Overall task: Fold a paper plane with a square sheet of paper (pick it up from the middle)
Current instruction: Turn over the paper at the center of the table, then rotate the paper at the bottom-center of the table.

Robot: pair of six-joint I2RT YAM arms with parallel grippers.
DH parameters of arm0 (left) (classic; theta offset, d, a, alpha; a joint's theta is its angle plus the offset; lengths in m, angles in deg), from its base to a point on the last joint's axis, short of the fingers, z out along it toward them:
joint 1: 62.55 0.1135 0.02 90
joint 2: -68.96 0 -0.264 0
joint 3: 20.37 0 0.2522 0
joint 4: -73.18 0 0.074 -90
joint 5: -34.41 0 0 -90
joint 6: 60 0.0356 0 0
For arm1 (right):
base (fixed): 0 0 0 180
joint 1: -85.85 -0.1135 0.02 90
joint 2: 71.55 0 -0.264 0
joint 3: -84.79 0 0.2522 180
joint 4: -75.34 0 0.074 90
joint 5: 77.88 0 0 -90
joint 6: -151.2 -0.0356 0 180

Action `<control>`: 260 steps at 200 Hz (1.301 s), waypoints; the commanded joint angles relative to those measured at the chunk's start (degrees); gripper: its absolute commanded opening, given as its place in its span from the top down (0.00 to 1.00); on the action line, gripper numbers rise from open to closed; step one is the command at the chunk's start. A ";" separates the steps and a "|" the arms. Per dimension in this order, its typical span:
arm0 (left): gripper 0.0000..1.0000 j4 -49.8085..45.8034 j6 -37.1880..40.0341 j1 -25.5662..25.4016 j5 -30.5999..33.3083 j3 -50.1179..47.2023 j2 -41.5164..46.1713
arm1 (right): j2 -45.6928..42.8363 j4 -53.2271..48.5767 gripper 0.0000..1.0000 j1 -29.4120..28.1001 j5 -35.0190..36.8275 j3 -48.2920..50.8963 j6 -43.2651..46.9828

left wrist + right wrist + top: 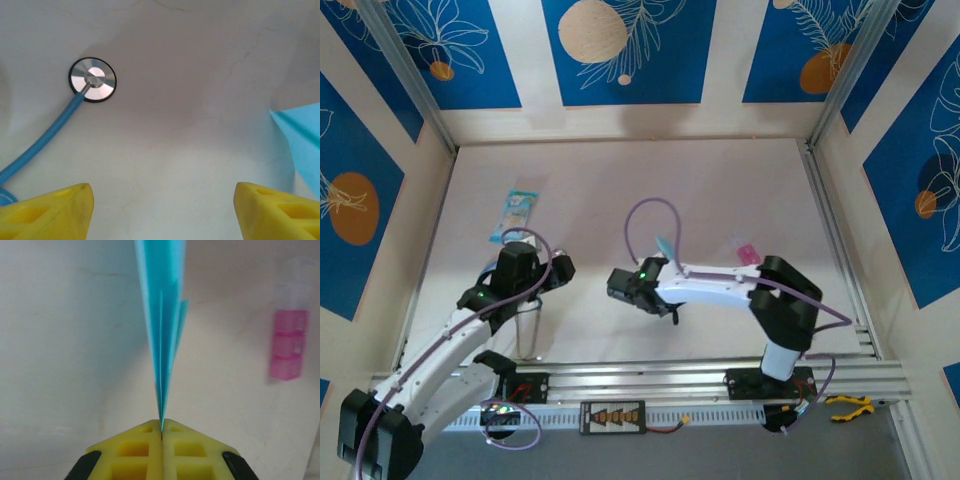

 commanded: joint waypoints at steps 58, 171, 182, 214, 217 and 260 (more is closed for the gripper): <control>0.24 -2.93 -0.23 1.47 1.16 -1.83 2.87 | -9.12 28.19 0.58 0.80 -27.85 7.64 8.75; 0.39 5.62 -2.18 1.83 -13.38 -1.33 -5.23 | -13.81 59.34 0.95 24.54 -62.93 27.41 -3.55; 0.40 6.27 -2.46 1.90 -14.55 -1.15 -5.95 | -11.87 60.32 0.95 24.54 -63.66 27.14 -3.96; 0.44 8.36 -3.23 1.87 -17.75 -0.57 -8.48 | -8.53 59.91 0.95 24.65 -61.05 27.22 -6.84; 0.44 8.90 -3.36 1.86 -18.04 -0.59 -8.74 | -8.27 59.73 0.95 24.71 -60.73 27.30 -7.18; 0.53 15.62 -5.71 1.82 -24.00 -0.09 -12.61 | -7.83 59.09 0.96 22.56 -56.17 30.41 -16.74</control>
